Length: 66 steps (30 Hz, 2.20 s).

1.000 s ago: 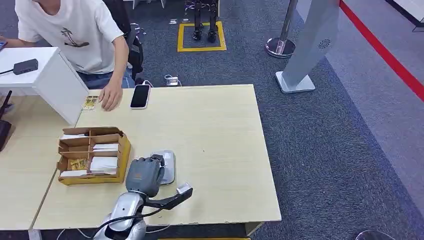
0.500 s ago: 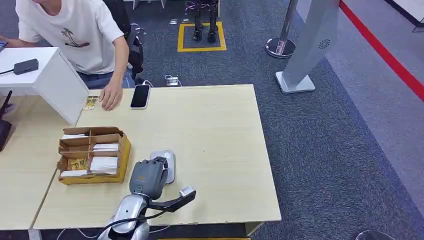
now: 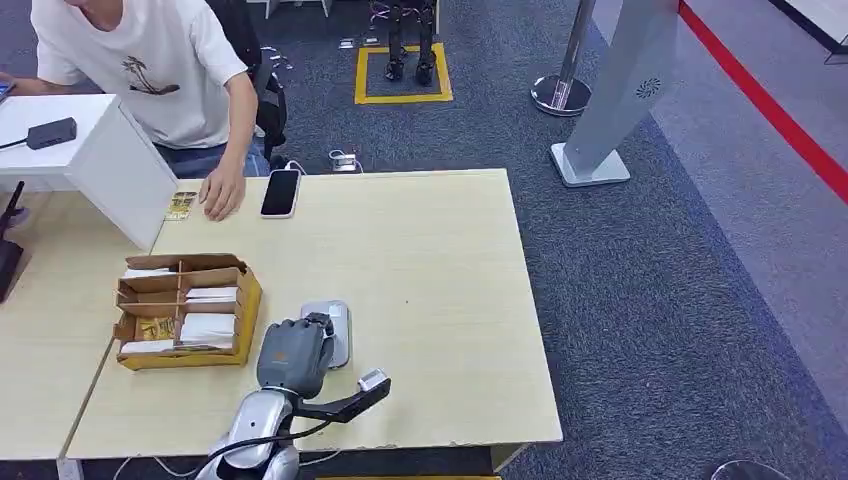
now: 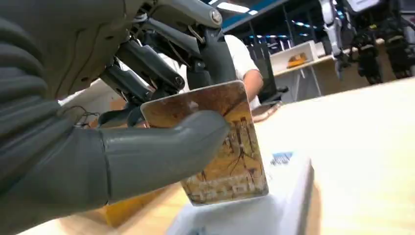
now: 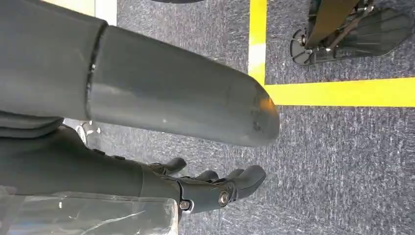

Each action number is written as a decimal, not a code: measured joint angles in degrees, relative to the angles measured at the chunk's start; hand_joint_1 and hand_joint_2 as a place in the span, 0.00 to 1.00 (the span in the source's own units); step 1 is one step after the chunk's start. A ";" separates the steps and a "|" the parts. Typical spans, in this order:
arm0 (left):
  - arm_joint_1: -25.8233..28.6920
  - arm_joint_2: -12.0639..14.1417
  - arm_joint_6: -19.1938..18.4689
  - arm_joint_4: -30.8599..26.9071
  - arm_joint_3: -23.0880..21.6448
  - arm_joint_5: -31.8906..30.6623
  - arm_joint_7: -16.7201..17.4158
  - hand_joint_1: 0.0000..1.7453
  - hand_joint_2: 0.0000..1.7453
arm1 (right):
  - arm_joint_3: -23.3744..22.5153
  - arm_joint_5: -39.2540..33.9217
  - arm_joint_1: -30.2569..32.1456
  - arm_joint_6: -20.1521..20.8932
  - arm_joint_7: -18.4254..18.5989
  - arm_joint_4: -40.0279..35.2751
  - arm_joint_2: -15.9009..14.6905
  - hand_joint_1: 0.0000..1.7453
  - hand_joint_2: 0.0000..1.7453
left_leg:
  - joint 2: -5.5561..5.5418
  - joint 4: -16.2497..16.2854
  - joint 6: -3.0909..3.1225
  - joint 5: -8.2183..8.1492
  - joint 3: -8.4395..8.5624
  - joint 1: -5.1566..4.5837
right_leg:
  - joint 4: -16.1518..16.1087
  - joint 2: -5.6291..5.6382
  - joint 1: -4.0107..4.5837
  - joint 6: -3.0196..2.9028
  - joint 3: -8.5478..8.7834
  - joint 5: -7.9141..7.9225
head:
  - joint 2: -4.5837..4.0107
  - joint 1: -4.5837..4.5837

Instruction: Pass the card to the sensor for recognition and then transmit it.

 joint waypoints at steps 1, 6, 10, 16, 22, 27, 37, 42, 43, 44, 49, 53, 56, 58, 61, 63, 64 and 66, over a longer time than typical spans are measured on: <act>-0.14 0.22 -0.07 -0.88 0.33 0.02 0.53 1.00 1.00 | 0.00 0.31 -0.01 0.02 0.04 0.00 -0.02 0.00 0.00 | 0.00 0.00 0.00 0.00 -0.01 0.00 | 0.00 0.00 0.00 0.00 0.00 0.00 | 0.02 0.00; -3.35 2.87 -4.00 -9.00 4.46 0.02 3.60 1.00 1.00 | 0.00 1.71 0.01 0.09 0.13 0.00 -0.07 0.00 0.00 | 0.01 -0.01 -0.02 0.03 0.01 0.02 | 0.01 0.02 0.01 -0.02 -0.01 0.02 | 0.00 0.00; -6.97 5.92 -5.55 -13.41 8.27 0.02 4.31 1.00 1.00 | 0.00 2.25 0.01 0.11 0.17 0.00 -0.09 0.00 0.00 | -0.03 -0.01 -0.04 0.08 0.01 0.02 | 0.04 -0.01 0.01 -0.02 0.00 0.02 | 0.00 0.00; -8.06 7.78 -5.44 -15.72 9.27 0.00 5.86 1.00 1.00 | 0.00 2.60 -0.01 0.11 0.22 0.00 -0.09 0.00 0.00 | -0.04 0.00 -0.03 0.07 -0.03 0.00 | 0.02 -0.01 -0.01 -0.01 0.01 0.02 | 0.00 0.02; -12.26 11.19 -7.15 -15.72 10.80 0.00 6.45 1.00 1.00 | 0.00 3.98 -0.03 0.81 0.87 0.00 -0.09 0.00 0.00 | -0.03 0.00 -0.04 0.08 -0.01 0.02 | 0.03 -0.01 0.01 -0.02 -0.02 0.02 | 0.00 0.00; -15.88 13.53 -8.02 -14.43 11.89 0.02 6.62 1.00 1.00 | 0.00 4.55 -0.07 0.98 0.98 -0.09 -0.09 0.00 0.00 | -0.03 -0.01 -0.06 0.13 -0.01 0.01 | 0.05 0.00 0.01 -0.04 -0.02 0.06 | 0.00 0.00; -19.85 14.95 -10.63 -9.04 15.97 0.02 3.54 1.00 1.00 | 0.00 4.09 -0.10 0.96 1.11 -0.15 -0.15 0.00 0.00 | 0.00 0.00 -0.06 0.13 0.00 0.01 | 0.04 0.03 0.01 -0.03 -0.03 0.06 | 0.02 -0.02; -21.79 15.36 -10.58 -4.84 17.49 0.02 1.75 1.00 1.00 | 0.00 3.76 -0.11 0.94 1.11 -0.15 -0.37 0.00 0.00 | -0.03 0.00 -0.06 0.14 -0.01 0.01 | 0.05 0.01 0.01 -0.03 -0.03 0.07 | 0.00 0.00; -22.07 15.34 -10.62 -4.27 17.57 0.00 1.73 1.00 1.00 | 0.00 3.61 -0.12 0.94 0.98 -0.15 -0.39 0.00 0.00 | -0.02 0.00 -0.05 0.14 -0.01 0.01 | 0.05 0.02 0.01 -0.04 -0.03 0.07 | 0.00 0.00; -22.29 15.34 -10.84 -3.75 17.64 0.00 1.73 1.00 1.00 | 0.00 3.46 -0.13 0.96 0.92 -0.15 -0.39 0.00 0.00 | -0.01 0.00 -0.05 0.14 -0.01 0.01 | 0.05 0.03 0.00 -0.04 -0.03 0.07 | 0.00 0.00; -22.89 15.28 -11.43 -2.56 17.66 0.02 1.64 1.00 1.00 | 0.00 3.26 -0.13 0.94 0.90 -0.15 -0.39 0.00 0.00 | -0.01 0.01 -0.05 0.13 -0.01 0.00 | 0.04 0.03 0.00 -0.03 -0.03 0.07 | 0.00 0.00; -23.42 15.26 -11.78 -1.73 17.66 0.02 1.60 1.00 1.00 | 0.00 2.73 -0.12 0.92 0.96 -0.15 -0.42 0.00 0.00 | 0.01 0.01 -0.06 0.13 -0.01 0.00 | 0.04 0.05 0.00 -0.03 -0.05 0.07 | 0.00 0.00; -23.83 15.26 -11.83 -1.29 17.66 0.00 1.46 0.00 1.00 | 0.00 2.60 -0.13 0.90 1.03 -0.15 -0.46 0.00 0.00 | 0.00 0.00 -0.06 0.13 -0.01 0.01 | 0.04 0.05 0.01 -0.03 -0.06 0.07 | 0.00 0.00; -23.91 15.26 -11.80 -1.25 17.66 0.02 1.42 0.00 1.00 | 0.00 2.60 -0.11 0.90 1.07 -0.15 -0.48 0.00 0.00 | 0.00 0.00 -0.06 0.13 -0.01 0.01 | 0.04 0.05 0.01 -0.04 -0.06 0.07 | 0.00 0.00; -23.96 15.26 -11.61 -1.25 17.66 0.02 1.84 0.00 1.00 | 0.00 2.60 -0.12 0.90 1.07 -0.15 -0.48 0.00 0.00 | 0.00 0.01 -0.06 0.13 -0.01 0.01 | 0.04 0.05 0.00 -0.03 -0.05 0.07 | 0.00 0.00; -24.01 15.26 -11.63 -1.25 17.66 0.02 1.84 0.00 1.00 | 0.00 2.60 -0.12 0.90 1.07 -0.15 -0.48 0.00 0.00 | 0.00 0.01 -0.06 0.13 -0.01 0.01 | 0.04 0.04 0.00 -0.03 -0.05 0.07 | 0.00 0.00; -24.01 15.26 -11.63 -1.25 17.66 0.02 1.84 0.00 1.00 | 0.00 2.60 -0.12 0.92 1.07 -0.15 -0.48 0.00 0.00 | 0.00 0.01 -0.06 0.13 -0.01 0.00 | 0.04 0.04 0.00 -0.03 -0.05 0.08 | 0.02 0.00; -24.01 15.26 -11.63 -1.25 17.66 0.02 1.84 0.00 1.00 | 0.00 2.60 -0.12 0.90 1.07 -0.15 -0.48 0.00 0.00 | 0.00 0.01 -0.06 0.13 -0.01 0.01 | 0.04 0.04 0.00 -0.04 -0.05 0.08 | 0.00 0.00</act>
